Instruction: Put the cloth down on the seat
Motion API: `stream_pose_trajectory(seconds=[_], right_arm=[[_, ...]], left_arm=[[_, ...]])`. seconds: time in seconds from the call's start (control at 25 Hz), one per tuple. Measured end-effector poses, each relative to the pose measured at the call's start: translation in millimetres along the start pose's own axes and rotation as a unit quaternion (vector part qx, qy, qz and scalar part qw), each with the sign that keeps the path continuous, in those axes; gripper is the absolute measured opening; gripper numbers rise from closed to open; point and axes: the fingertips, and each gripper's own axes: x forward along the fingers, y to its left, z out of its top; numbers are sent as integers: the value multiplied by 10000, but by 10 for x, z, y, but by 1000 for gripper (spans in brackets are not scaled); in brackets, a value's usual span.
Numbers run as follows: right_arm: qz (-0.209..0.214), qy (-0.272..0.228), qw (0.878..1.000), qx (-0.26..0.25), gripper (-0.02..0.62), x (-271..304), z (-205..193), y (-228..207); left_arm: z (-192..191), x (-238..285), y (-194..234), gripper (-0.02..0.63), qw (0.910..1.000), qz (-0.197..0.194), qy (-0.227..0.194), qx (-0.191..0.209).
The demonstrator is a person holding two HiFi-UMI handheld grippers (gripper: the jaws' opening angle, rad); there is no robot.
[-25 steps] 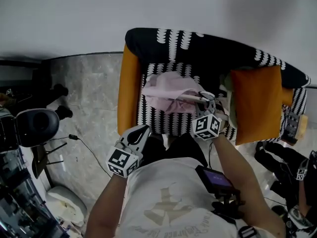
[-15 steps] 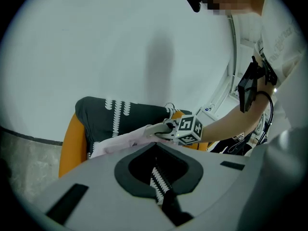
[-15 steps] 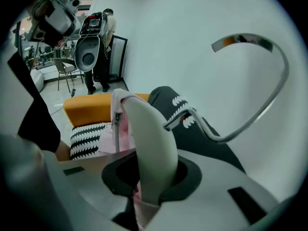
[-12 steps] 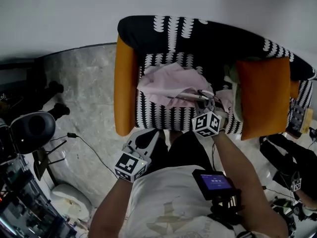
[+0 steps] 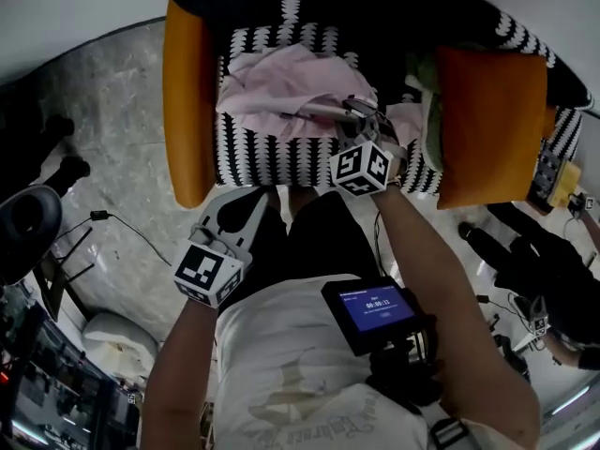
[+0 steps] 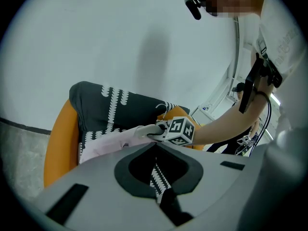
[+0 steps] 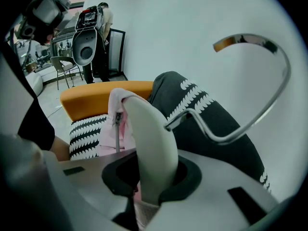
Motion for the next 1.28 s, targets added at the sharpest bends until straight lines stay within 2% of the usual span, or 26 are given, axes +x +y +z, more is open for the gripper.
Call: stream_pose_trajectory(seconds=[0.32, 0.64, 0.88, 1.28], right_arm=[[299, 149, 9994, -105, 86, 220, -242, 229], [647, 386, 9969, 210, 83, 597, -402, 460], [878, 514, 9948, -64, 83, 920, -500, 462], [942, 818, 9916, 339, 89, 1304, -775, 511]], left_arm=[[-192, 174, 50, 11, 9996, 39, 65, -271], [-475, 195, 177, 11, 9982, 4, 219, -565], [-486, 324, 311, 11, 9973, 25, 229, -699], [-666, 408, 445, 11, 9959, 82, 303, -844]])
